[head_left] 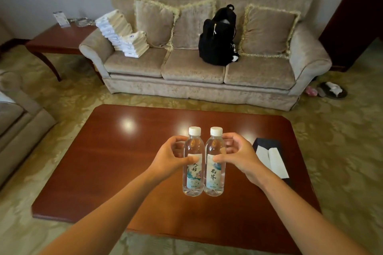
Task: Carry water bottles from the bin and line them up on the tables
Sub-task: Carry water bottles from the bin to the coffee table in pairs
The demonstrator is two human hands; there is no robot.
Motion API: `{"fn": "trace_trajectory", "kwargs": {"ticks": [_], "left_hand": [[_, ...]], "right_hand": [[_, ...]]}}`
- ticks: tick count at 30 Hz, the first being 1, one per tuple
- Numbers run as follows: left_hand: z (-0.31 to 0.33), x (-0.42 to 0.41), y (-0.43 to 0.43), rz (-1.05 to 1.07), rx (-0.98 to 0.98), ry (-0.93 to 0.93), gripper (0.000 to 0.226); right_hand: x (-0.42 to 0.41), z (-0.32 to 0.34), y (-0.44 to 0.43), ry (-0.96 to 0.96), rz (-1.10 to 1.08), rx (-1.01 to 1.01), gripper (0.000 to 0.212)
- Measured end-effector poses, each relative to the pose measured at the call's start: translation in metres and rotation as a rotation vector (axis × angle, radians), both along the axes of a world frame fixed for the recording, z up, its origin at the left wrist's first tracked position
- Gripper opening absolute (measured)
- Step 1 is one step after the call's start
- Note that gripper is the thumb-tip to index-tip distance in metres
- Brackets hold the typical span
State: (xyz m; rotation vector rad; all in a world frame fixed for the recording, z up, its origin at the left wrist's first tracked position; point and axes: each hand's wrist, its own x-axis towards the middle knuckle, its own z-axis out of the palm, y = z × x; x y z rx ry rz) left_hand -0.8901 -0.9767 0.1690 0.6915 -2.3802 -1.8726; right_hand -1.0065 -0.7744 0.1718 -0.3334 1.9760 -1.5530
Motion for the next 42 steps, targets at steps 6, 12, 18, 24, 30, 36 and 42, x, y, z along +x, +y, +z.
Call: {"fn": "trace_trajectory", "kwargs": {"ticks": [6, 12, 18, 24, 30, 36, 42], "left_hand": [[-0.101, -0.05, -0.022, -0.05, -0.053, 0.071, 0.058], [-0.225, -0.093, -0.042, -0.049, -0.157, 0.263, 0.06], [-0.319, -0.124, -0.061, -0.075, -0.227, 0.45, 0.062], [-0.356, -0.136, -0.074, -0.084, -0.232, 0.542, 0.064], [-0.363, -0.14, -0.078, -0.109, -0.246, 0.539, 0.06], [-0.367, -0.146, -0.081, -0.116, -0.251, 0.515, 0.061], [-0.368, -0.147, -0.084, -0.139, -0.241, 0.501, 0.062]], "right_hand": [[-0.037, -0.098, -0.014, 0.039, -0.051, -0.037, 0.06], [-0.076, -0.215, -0.034, 0.204, -0.077, -0.108, 0.061], [-0.103, -0.313, -0.052, 0.381, -0.115, -0.199, 0.064], [-0.118, -0.351, -0.065, 0.48, -0.117, -0.236, 0.065], [-0.12, -0.356, -0.067, 0.495, -0.113, -0.229, 0.065], [-0.122, -0.356, -0.069, 0.513, -0.094, -0.209, 0.063], [-0.117, -0.356, -0.067, 0.565, -0.067, -0.177, 0.06]]}}
